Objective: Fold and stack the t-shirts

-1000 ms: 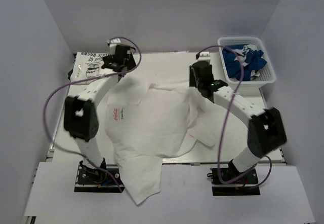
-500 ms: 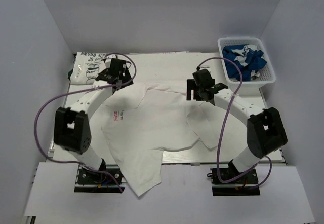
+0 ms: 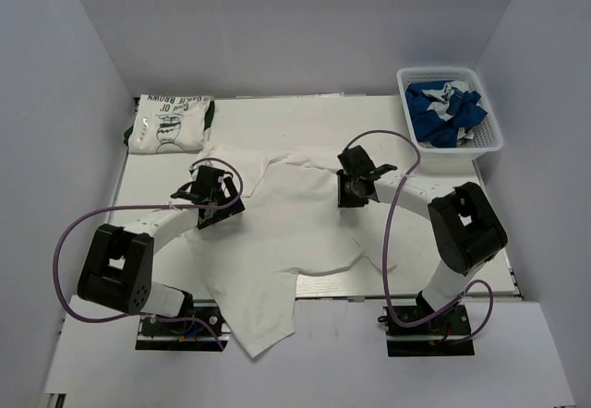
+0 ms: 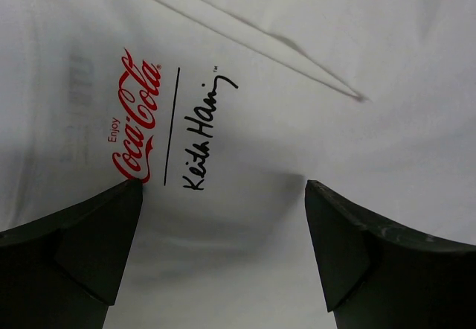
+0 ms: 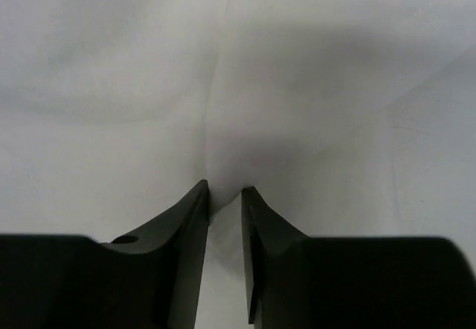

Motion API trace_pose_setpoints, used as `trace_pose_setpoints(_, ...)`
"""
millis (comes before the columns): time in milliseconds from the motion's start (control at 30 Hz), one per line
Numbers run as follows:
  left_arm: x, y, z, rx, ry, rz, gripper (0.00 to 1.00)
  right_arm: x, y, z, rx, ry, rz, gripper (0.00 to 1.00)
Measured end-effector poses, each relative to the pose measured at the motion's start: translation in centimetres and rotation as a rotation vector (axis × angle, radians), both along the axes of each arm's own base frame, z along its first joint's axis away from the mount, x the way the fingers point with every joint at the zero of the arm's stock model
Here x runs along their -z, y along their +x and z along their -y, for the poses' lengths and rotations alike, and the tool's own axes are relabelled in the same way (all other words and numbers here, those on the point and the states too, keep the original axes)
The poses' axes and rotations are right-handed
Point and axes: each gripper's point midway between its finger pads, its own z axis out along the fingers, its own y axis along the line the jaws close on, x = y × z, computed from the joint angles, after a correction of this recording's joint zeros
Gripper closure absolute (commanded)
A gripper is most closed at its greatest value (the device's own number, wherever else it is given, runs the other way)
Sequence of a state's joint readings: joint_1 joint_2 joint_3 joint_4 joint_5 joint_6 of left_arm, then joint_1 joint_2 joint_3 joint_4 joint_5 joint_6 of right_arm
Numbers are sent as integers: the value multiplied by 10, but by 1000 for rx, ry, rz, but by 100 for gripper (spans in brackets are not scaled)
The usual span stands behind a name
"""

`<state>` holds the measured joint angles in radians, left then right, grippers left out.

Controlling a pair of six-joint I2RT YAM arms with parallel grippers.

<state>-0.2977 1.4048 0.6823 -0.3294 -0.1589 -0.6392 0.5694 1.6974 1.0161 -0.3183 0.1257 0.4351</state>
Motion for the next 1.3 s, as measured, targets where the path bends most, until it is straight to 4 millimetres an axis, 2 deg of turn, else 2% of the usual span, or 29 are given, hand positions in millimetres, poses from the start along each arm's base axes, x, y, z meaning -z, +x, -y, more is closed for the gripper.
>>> trace_pose_setpoints(33, 0, 1, 0, -3, -2, 4, 0, 1, 2, 0, 18, 5, 1, 80)
trace_pose_setpoints(100, 2, 2, -1, -12, 3, 2, 0, 2, 5, 3, 57, -3, 4, 99)
trace_pose_setpoints(200, 4, 8, -3, -30, 24, -2, 0, 3, 10, 16, 134, -54, 17, 100)
trace_pose_setpoints(333, 7, 19, -7, -70, 57, -2, 0, -5, 22, 48, 244, -167, 52, 100)
trace_pose_setpoints(500, 9, 28, -10, -90, 88, 5, 0, -15, 37, 116, 387, -335, 78, 100)
trace_pose_setpoints(600, 8, 32, -12, -97, 99, 8, 0, -18, 37, 155, 441, -434, 72, 100)
trace_pose_setpoints(700, 7, 33, -13, -101, 109, 7, 0, -23, 35, 186, 492, -520, 58, 90)
trace_pose_setpoints(733, 7, 33, -13, -100, 110, 4, 0, -25, 33, 193, 502, -540, 49, 83)
trace_pose_setpoints(800, 7, 33, -13, -97, 112, 3, 0, -29, 33, 204, 519, -580, 42, 75)
trace_pose_setpoints(867, 6, 32, -13, -86, 117, 1, 0, -34, 33, 216, 540, -610, 42, 59)
trace_pose_setpoints(900, 6, 32, -13, -77, 116, 1, 0, -37, 33, 221, 532, -622, 37, 46)
trace_pose_setpoints(1000, 5, 30, -9, -44, 102, -1, 0, -39, 32, 218, 489, -593, 20, 24)
trace_pose_setpoints(1033, 4, 28, -7, -32, 91, -3, 0, -41, 31, 212, 466, -563, 19, 10)
trace_pose_setpoints(1133, 1, 23, -2, 1, 61, -8, 0, -52, 27, 192, 391, -471, 43, 10)
trace_pose_setpoints(1300, -16, 21, 8, 39, 5, 20, 0, -68, 4, 141, 249, -180, 128, 10)
